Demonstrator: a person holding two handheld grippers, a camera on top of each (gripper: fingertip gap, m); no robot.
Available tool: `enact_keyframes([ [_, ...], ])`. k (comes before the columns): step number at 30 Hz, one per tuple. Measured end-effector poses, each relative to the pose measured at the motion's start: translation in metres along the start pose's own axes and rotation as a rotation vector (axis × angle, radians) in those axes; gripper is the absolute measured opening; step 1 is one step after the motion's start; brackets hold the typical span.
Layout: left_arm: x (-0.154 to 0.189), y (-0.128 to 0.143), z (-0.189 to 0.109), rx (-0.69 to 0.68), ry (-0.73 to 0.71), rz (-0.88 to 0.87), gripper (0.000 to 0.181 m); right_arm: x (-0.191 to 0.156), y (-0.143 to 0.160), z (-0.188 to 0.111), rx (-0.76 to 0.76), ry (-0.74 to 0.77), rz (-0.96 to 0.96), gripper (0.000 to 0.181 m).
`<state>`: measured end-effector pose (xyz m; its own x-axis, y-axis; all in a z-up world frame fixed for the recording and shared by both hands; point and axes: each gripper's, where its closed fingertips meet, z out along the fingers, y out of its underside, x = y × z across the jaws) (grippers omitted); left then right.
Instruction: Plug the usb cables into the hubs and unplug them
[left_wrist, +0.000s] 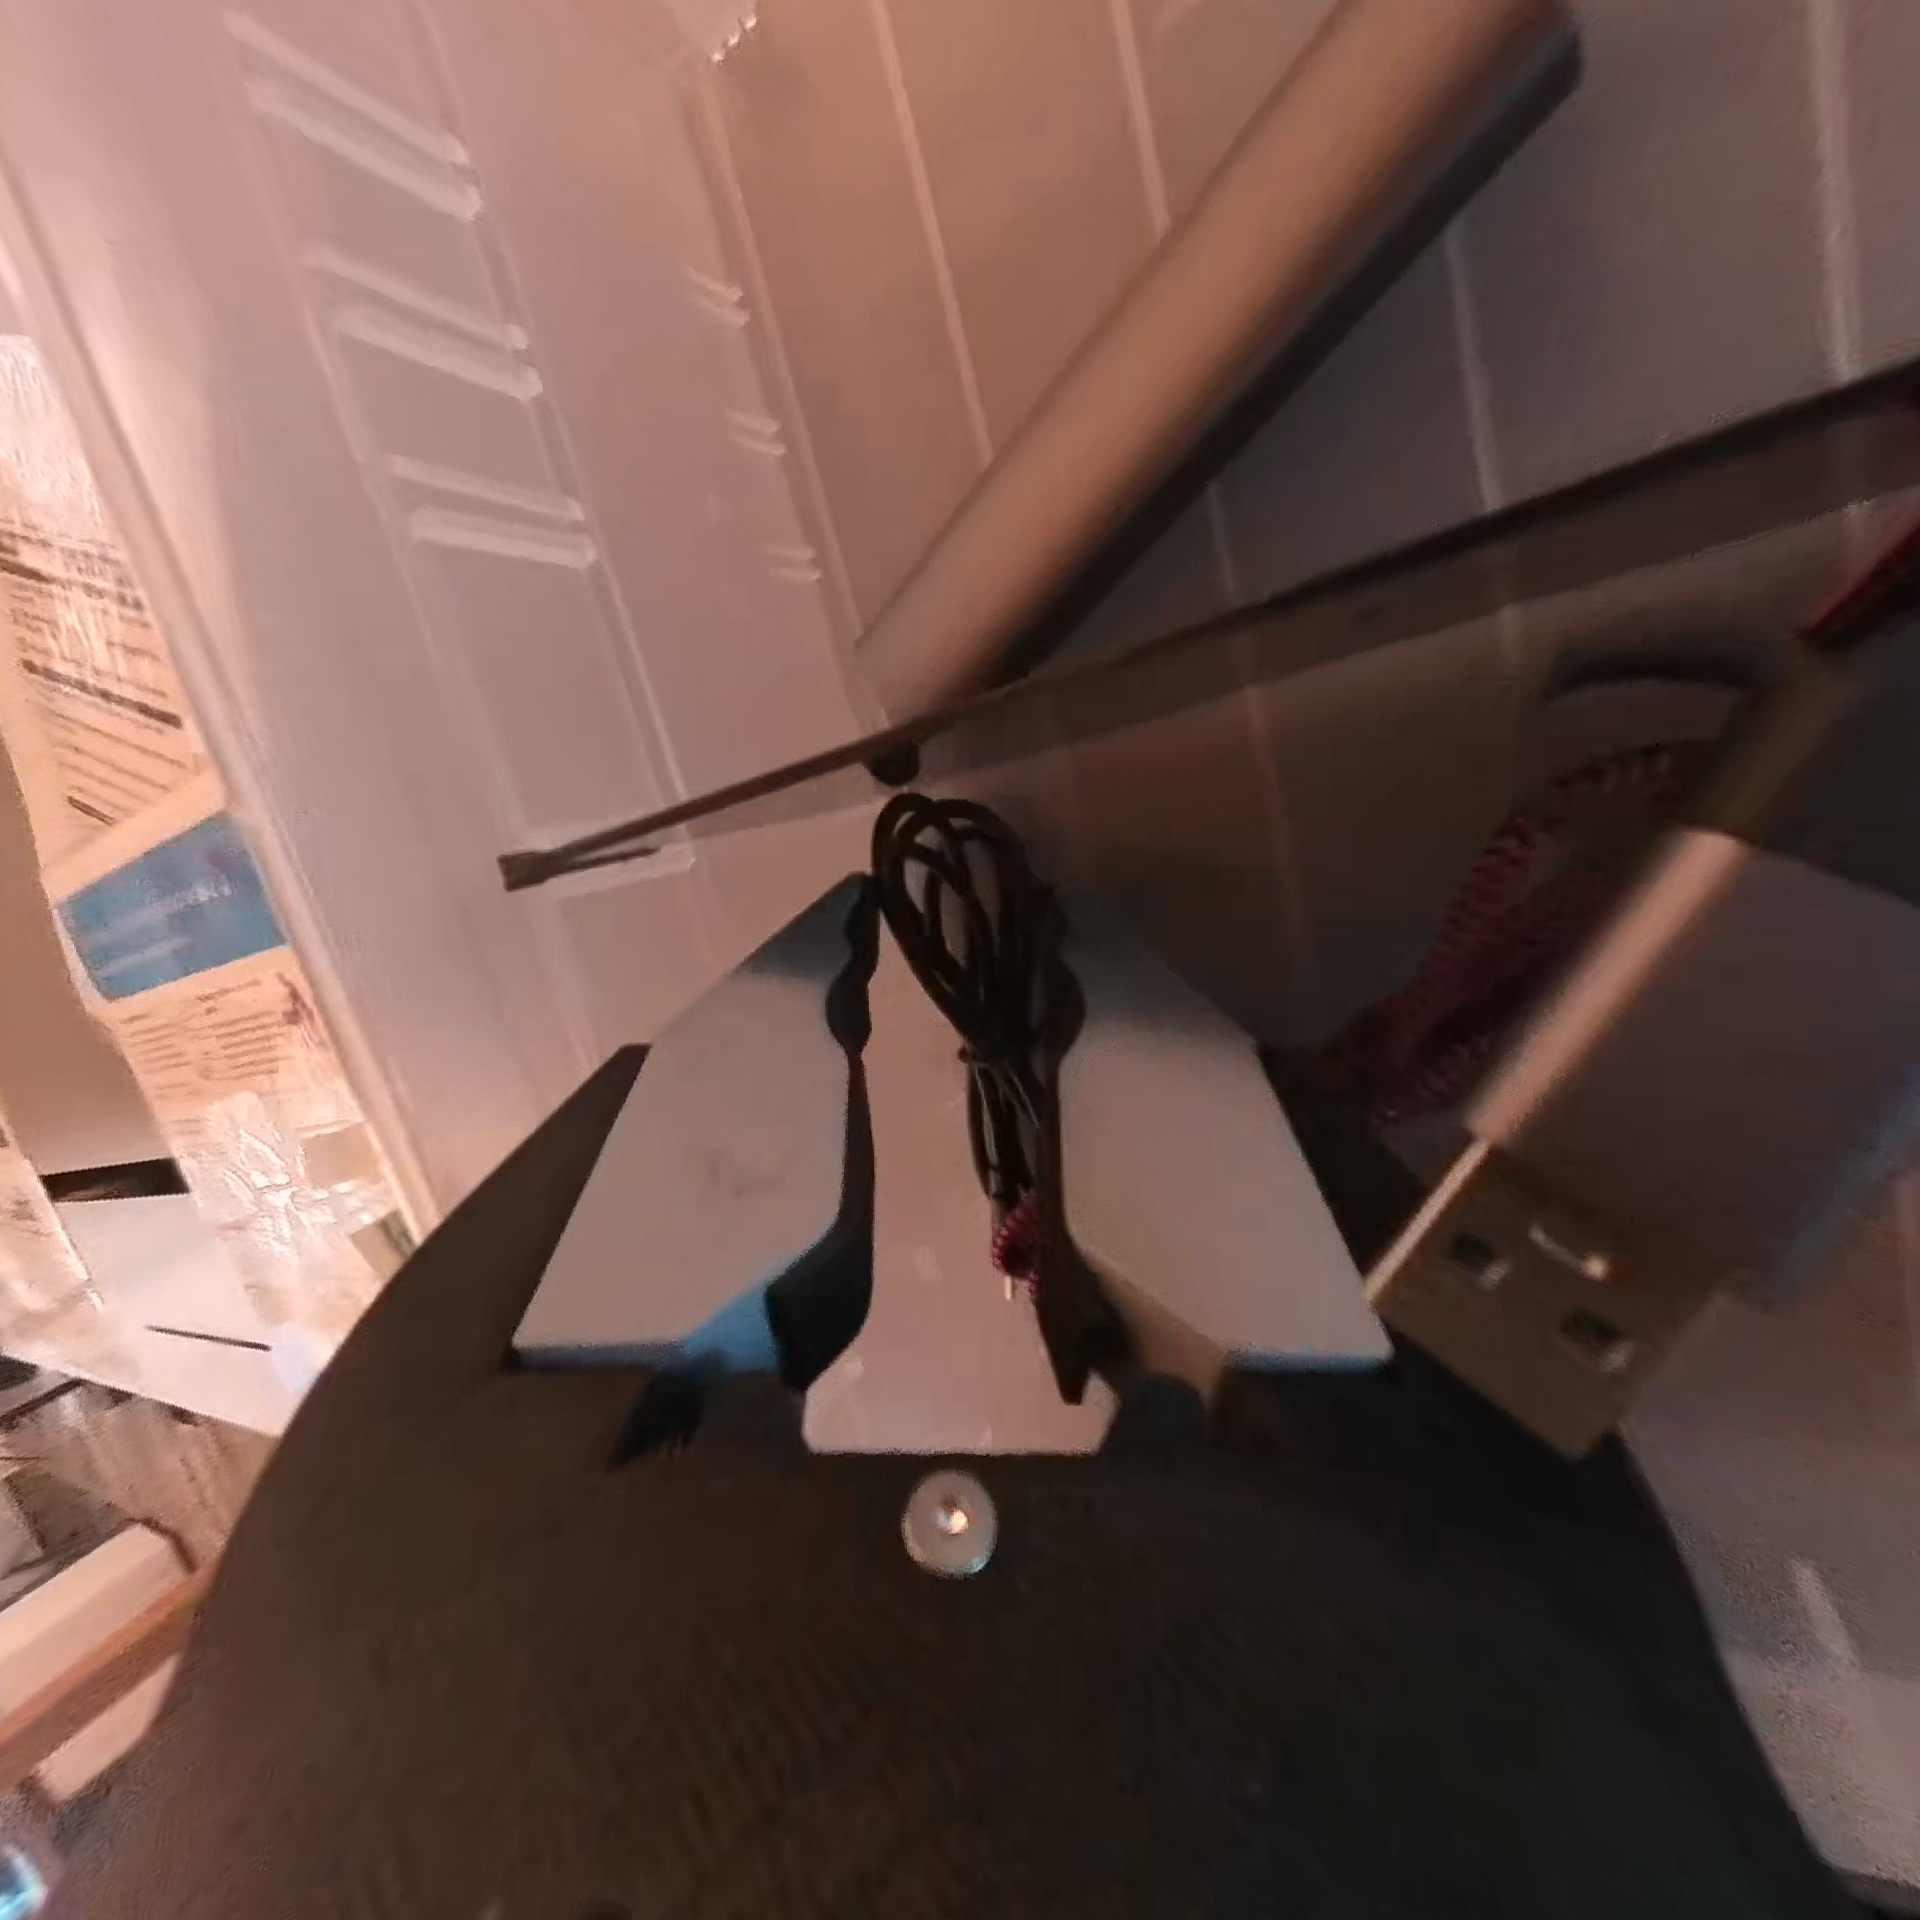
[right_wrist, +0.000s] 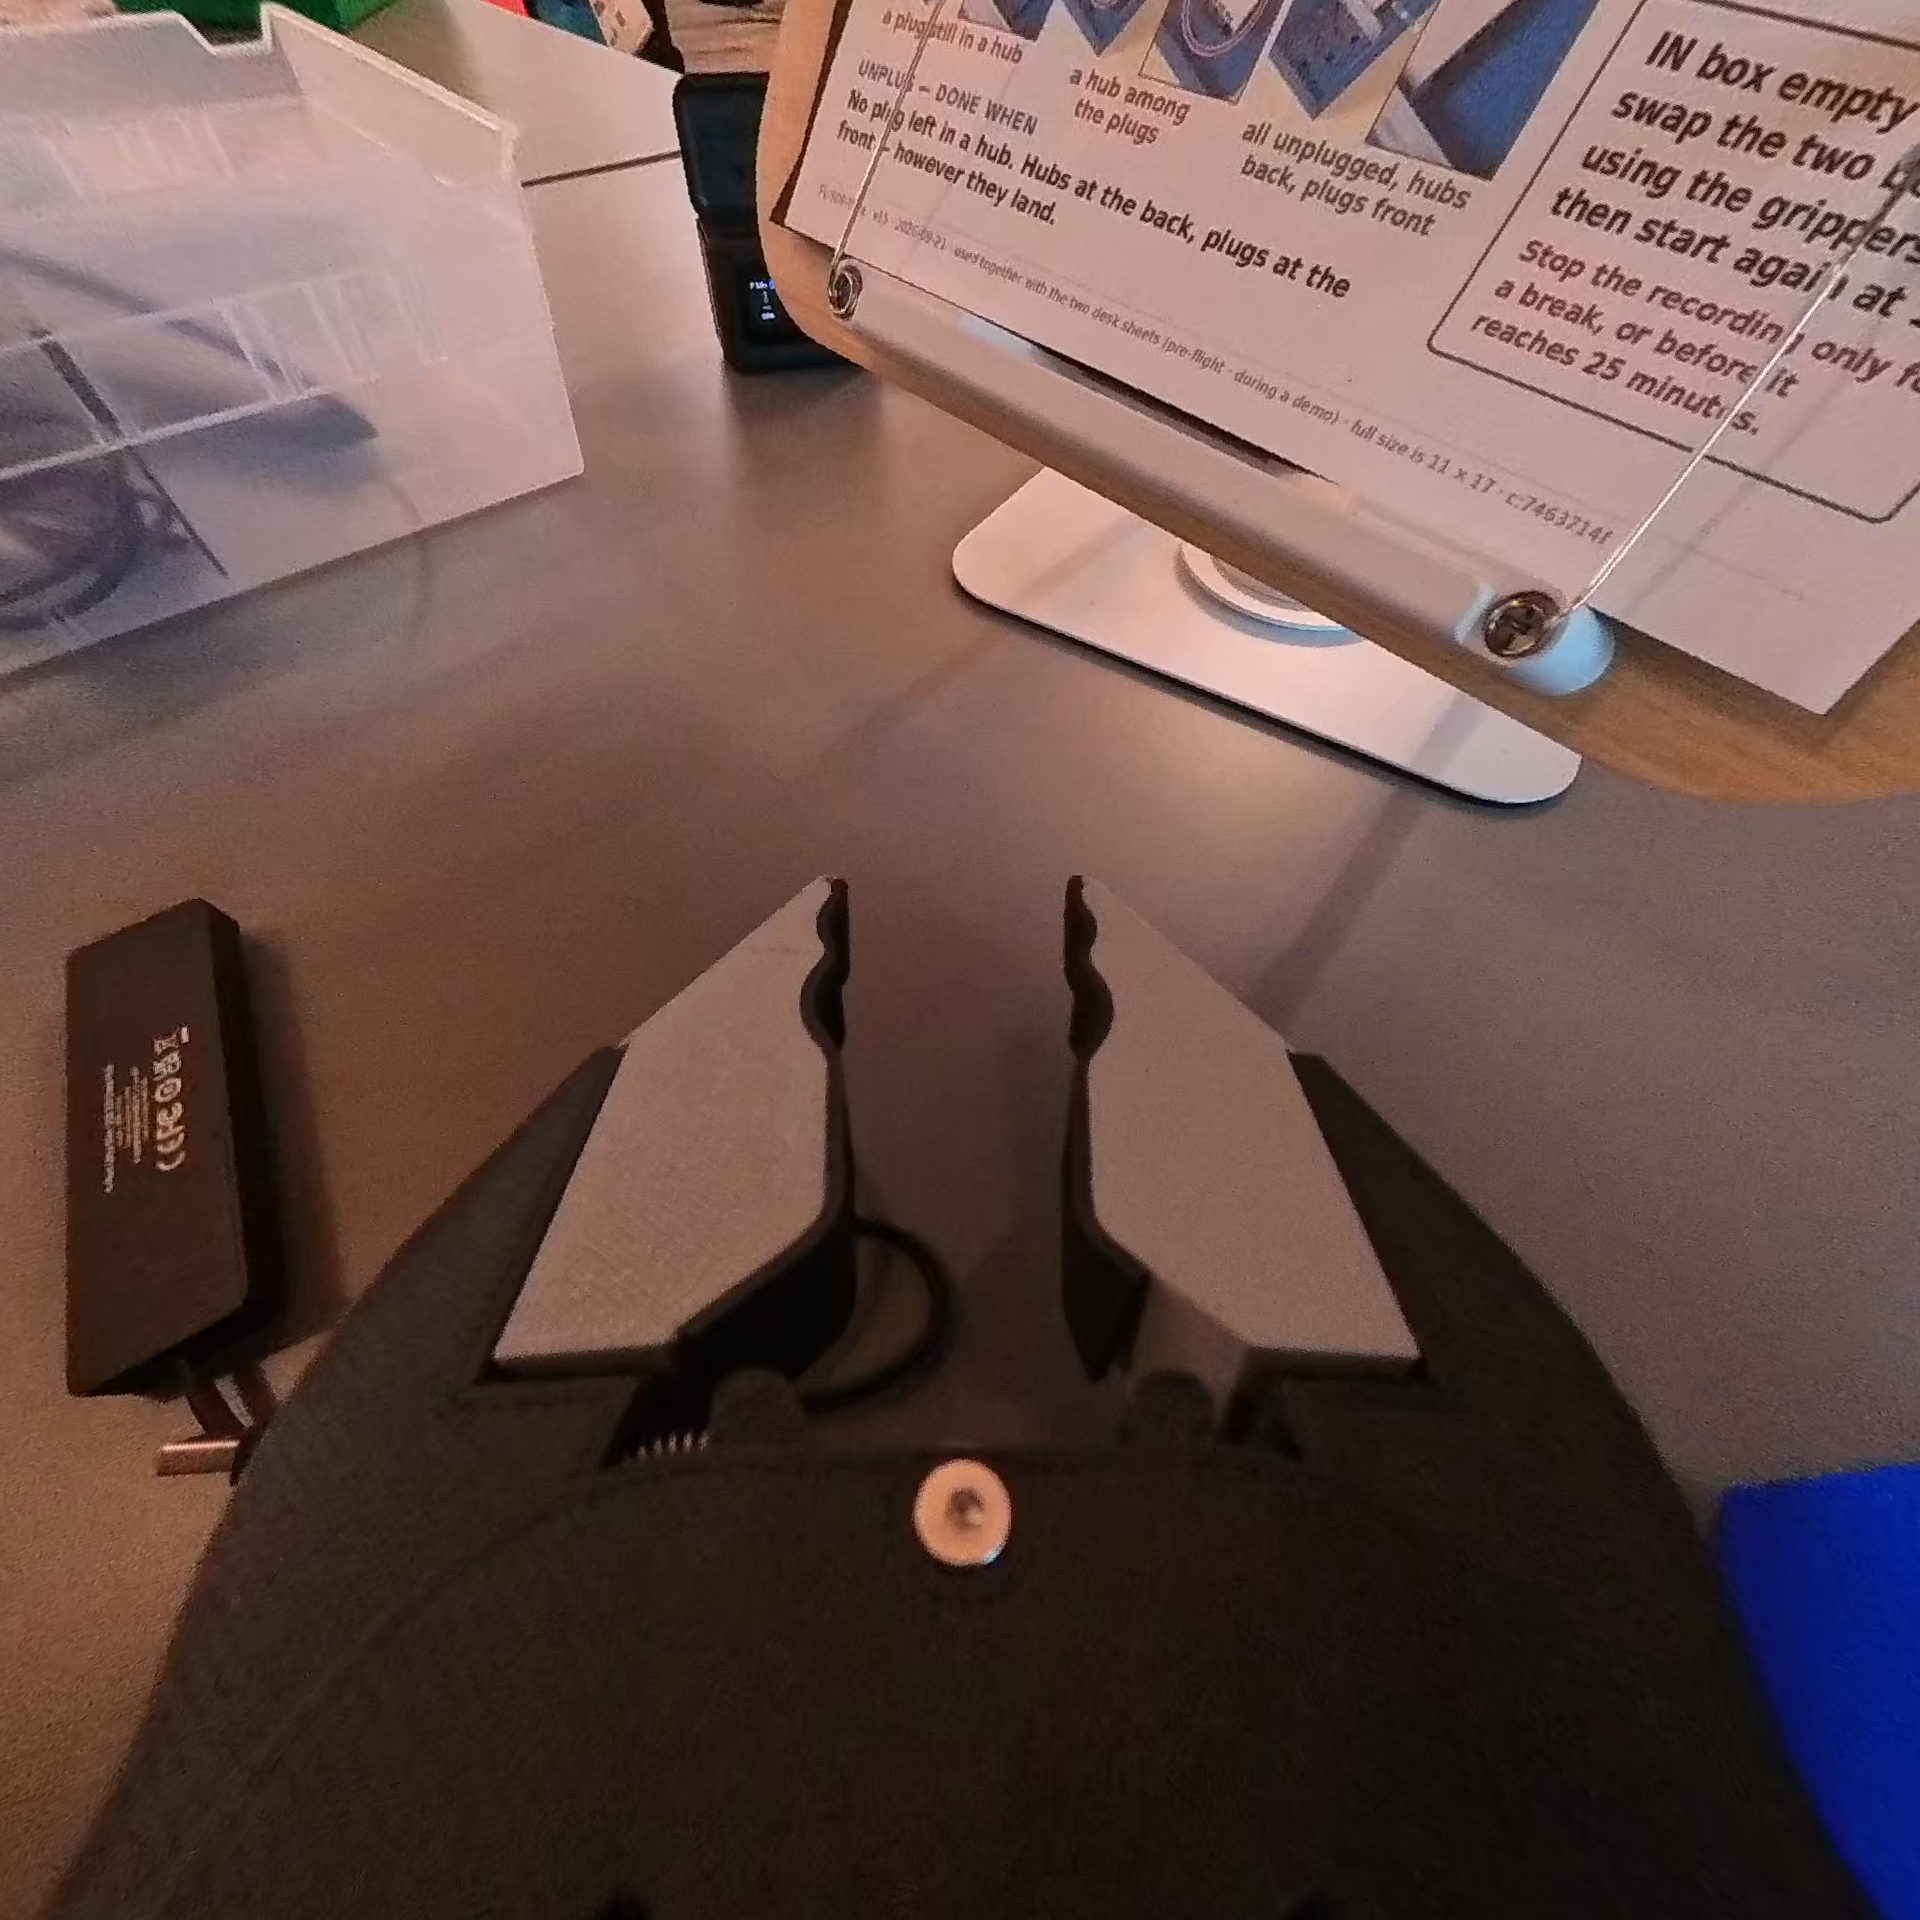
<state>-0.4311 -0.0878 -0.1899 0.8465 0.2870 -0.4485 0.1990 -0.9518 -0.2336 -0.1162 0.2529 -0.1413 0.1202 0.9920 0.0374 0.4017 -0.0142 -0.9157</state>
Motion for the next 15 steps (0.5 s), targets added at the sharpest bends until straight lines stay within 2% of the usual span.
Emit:
enact_keyframes([
  [3, -0.001, -0.001, -0.004, -0.034, 0.020, 0.030, 0.024, -0.002, -0.001, -0.001, 0.001, 0.007, -0.023, 0.037],
  [6, -0.015, -0.011, -0.031, 0.042, -0.025, 0.028, 0.020, -0.001, -0.003, -0.003, 0.006, 0.019, -0.046, 0.036],
  [9, -0.046, -0.027, -0.082, 0.197, -0.146, 0.007, 0.019, -0.002, -0.004, -0.003, 0.009, 0.014, -0.043, 0.036],
  [13, -0.096, -0.052, -0.177, 0.485, -0.414, -0.031, 0.020, -0.002, -0.005, -0.002, 0.010, 0.009, -0.040, 0.036],
  [15, -0.091, -0.067, -0.216, 0.642, -0.355, -0.060, 0.020, -0.002, -0.005, -0.002, 0.009, 0.013, -0.046, 0.036],
])
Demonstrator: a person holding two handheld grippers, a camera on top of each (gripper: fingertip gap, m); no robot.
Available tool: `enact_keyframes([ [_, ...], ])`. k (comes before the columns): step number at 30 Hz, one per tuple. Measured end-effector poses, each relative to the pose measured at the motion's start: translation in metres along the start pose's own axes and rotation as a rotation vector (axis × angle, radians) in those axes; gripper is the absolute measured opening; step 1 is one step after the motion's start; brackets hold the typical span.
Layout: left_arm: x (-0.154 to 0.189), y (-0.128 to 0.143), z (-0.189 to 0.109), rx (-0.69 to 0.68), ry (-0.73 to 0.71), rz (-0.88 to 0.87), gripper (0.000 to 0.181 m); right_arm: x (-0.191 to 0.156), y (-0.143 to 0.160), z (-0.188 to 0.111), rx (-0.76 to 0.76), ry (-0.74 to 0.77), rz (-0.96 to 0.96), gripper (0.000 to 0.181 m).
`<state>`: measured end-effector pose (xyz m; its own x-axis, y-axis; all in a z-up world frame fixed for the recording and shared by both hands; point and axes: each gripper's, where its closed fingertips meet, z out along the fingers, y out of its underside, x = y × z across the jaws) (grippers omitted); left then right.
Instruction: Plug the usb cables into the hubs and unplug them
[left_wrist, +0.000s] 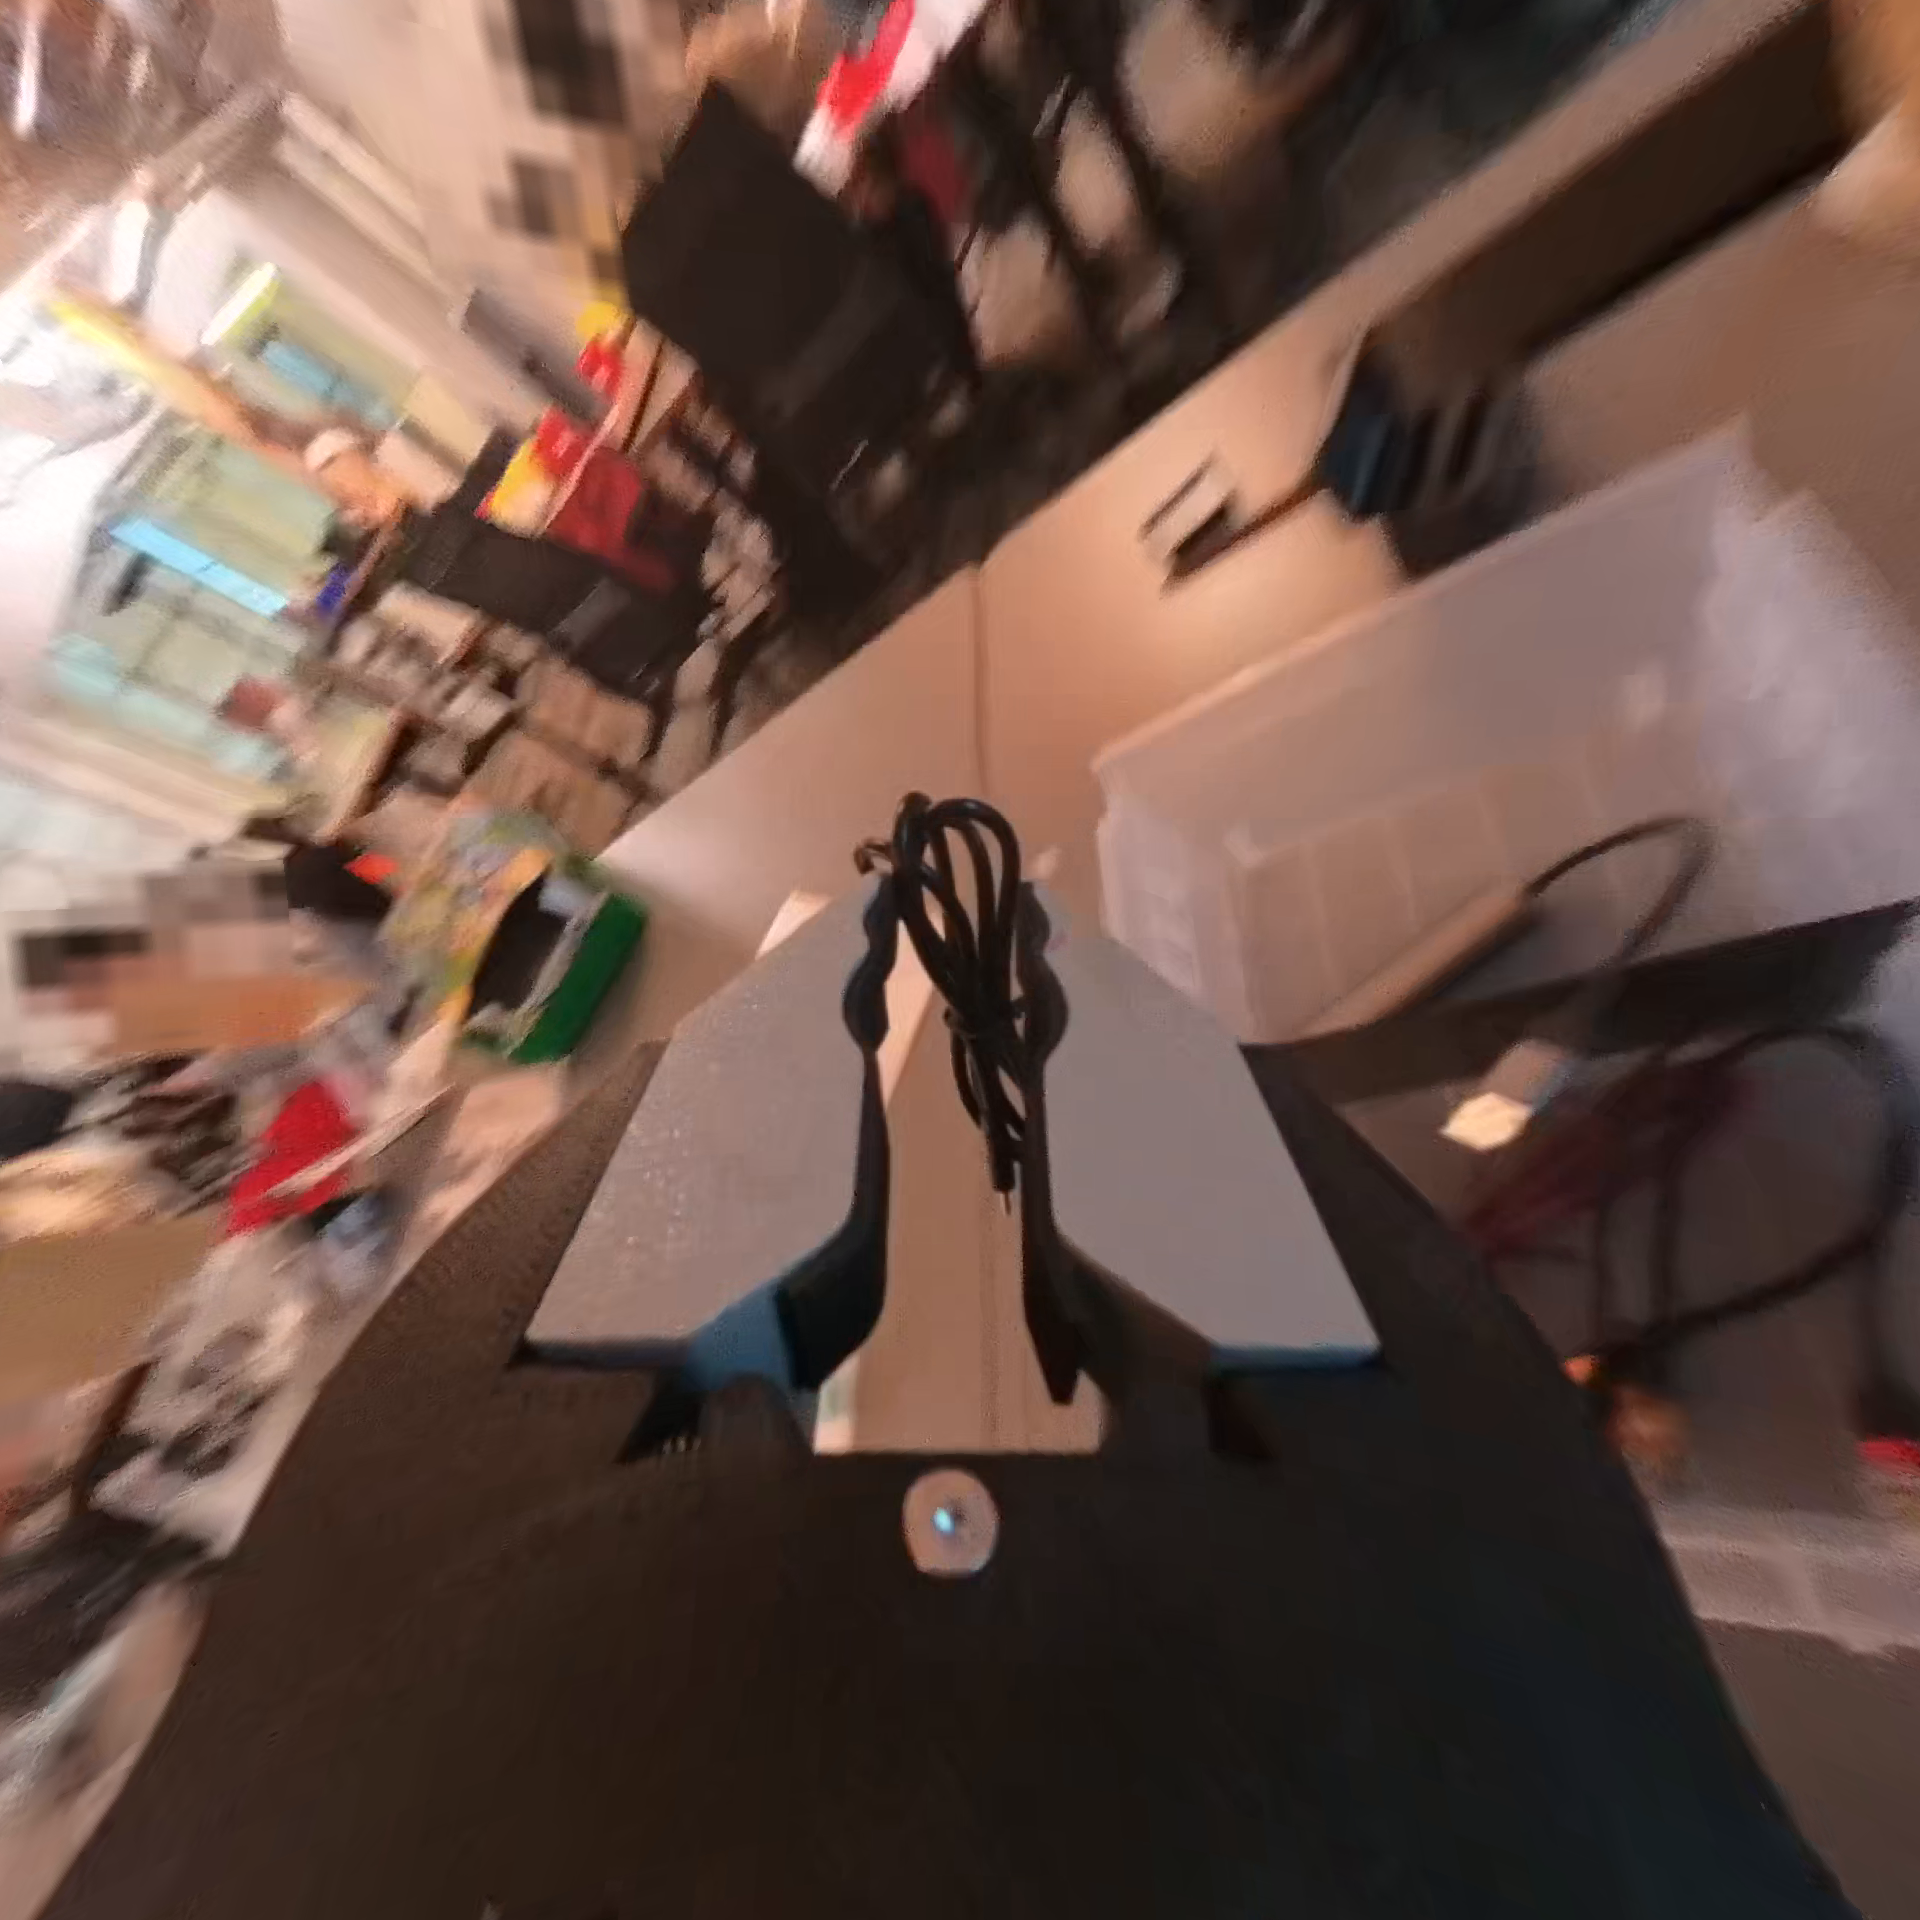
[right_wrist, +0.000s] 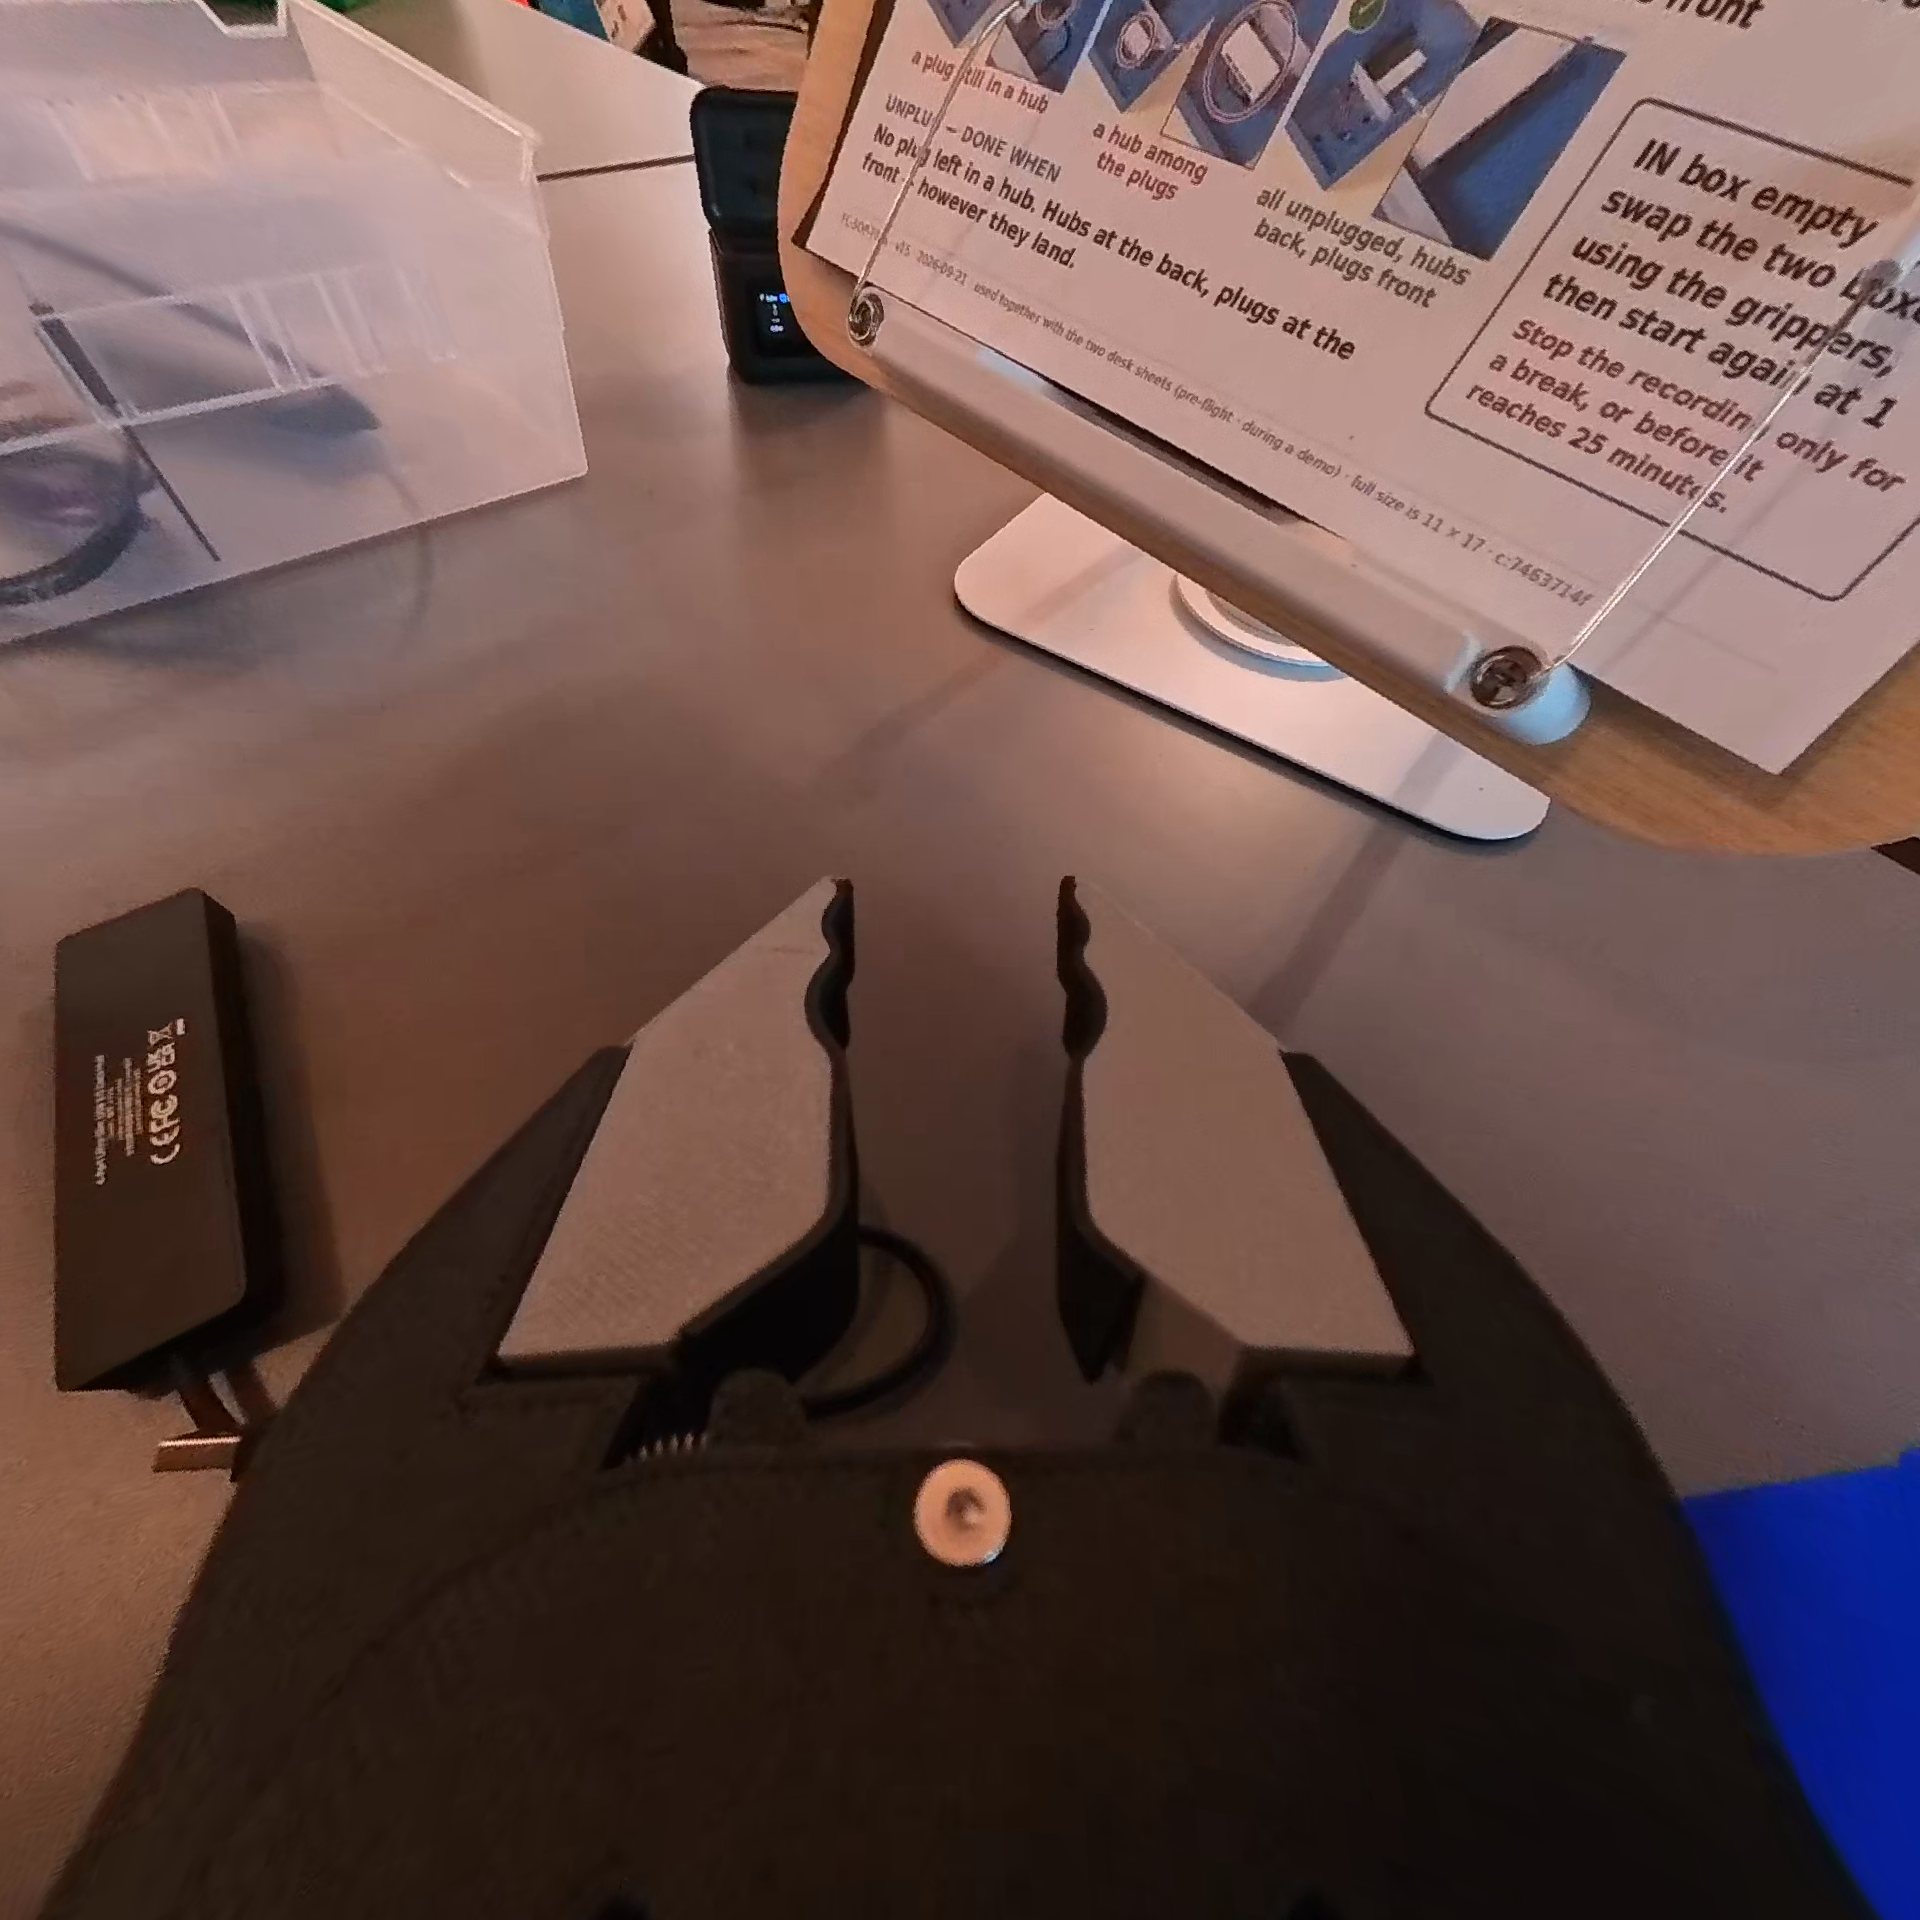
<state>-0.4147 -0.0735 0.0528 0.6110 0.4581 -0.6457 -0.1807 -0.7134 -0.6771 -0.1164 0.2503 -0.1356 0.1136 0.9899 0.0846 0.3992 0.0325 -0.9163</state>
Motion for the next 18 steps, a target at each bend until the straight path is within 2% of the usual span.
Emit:
enact_keyframes([
  [4, 0.063, -0.078, -0.055, 0.350, 0.473, -0.219, 0.020, -0.006, -0.010, -0.006, 0.043, -0.028, -0.017, 0.037],
  [7, 0.108, -0.113, -0.080, 0.467, 0.638, -0.262, 0.021, -0.024, -0.031, -0.019, 0.141, -0.135, -0.030, 0.038],
  [9, 0.148, -0.129, -0.089, 0.501, 0.720, -0.238, 0.021, -0.046, -0.046, -0.032, 0.214, -0.260, -0.042, 0.037],
  [13, 0.248, -0.155, -0.094, 0.503, 0.908, -0.140, 0.021, -0.098, -0.060, -0.057, 0.274, -0.565, -0.035, 0.041],
  [16, 0.315, -0.165, -0.092, 0.490, 1.015, -0.041, 0.021, -0.110, -0.058, -0.056, 0.263, -0.604, -0.055, 0.045],
  [18, 0.352, -0.167, -0.100, 0.500, 1.139, 0.026, 0.021, -0.111, -0.052, -0.050, 0.232, -0.600, -0.051, 0.051],
])
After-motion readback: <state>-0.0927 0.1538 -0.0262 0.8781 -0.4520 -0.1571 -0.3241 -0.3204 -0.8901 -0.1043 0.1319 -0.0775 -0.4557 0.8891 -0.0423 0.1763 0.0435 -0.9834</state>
